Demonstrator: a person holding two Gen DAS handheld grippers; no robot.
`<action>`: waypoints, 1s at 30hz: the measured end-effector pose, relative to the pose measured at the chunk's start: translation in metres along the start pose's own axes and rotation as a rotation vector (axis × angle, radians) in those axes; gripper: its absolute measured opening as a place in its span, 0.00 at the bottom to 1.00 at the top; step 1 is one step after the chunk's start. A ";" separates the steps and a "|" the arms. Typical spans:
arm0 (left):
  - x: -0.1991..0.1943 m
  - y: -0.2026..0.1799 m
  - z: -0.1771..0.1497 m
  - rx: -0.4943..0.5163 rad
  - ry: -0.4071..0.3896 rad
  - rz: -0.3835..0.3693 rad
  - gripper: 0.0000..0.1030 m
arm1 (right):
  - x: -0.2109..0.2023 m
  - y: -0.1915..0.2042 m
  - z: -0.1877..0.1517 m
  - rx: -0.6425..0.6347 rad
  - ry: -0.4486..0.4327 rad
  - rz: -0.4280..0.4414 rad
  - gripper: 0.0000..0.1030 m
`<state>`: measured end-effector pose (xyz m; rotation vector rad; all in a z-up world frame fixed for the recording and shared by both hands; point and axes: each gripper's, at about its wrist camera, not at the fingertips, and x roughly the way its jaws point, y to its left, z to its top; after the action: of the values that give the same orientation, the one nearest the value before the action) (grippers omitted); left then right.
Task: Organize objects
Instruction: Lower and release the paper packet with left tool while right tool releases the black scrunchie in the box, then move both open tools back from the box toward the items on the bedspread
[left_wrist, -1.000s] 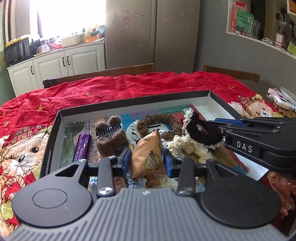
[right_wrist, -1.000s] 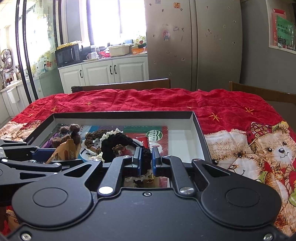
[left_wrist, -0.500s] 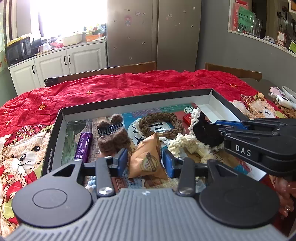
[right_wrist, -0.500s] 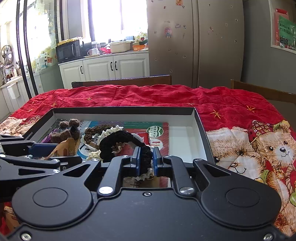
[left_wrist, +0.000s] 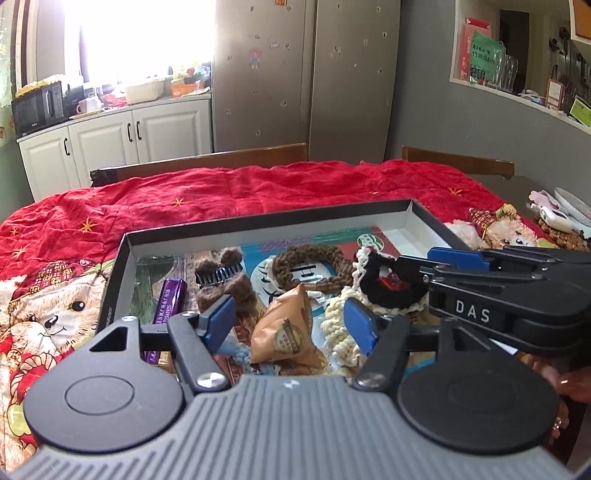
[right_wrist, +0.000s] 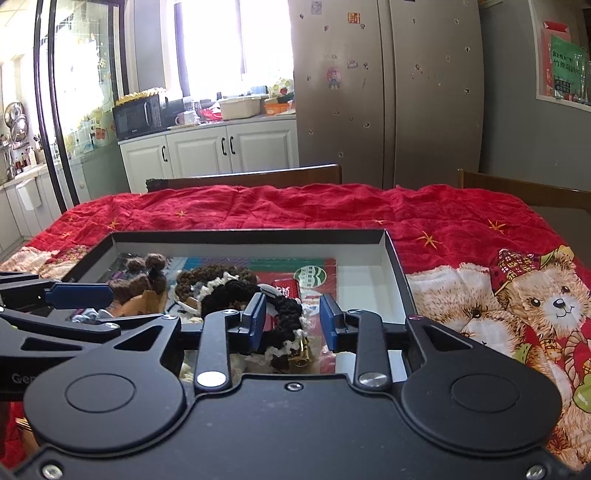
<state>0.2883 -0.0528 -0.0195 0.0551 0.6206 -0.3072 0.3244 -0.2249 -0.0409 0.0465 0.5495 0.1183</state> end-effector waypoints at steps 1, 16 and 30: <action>-0.002 0.000 0.001 -0.001 -0.005 0.001 0.75 | -0.002 0.001 0.001 0.000 -0.004 0.002 0.30; -0.051 -0.001 0.011 -0.012 -0.102 0.017 0.79 | -0.045 0.020 0.013 -0.053 -0.062 0.022 0.32; -0.118 -0.006 0.005 0.032 -0.171 0.049 0.82 | -0.115 0.032 0.019 -0.107 -0.118 0.033 0.33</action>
<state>0.1987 -0.0276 0.0534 0.0740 0.4437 -0.2711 0.2338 -0.2077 0.0370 -0.0417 0.4238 0.1761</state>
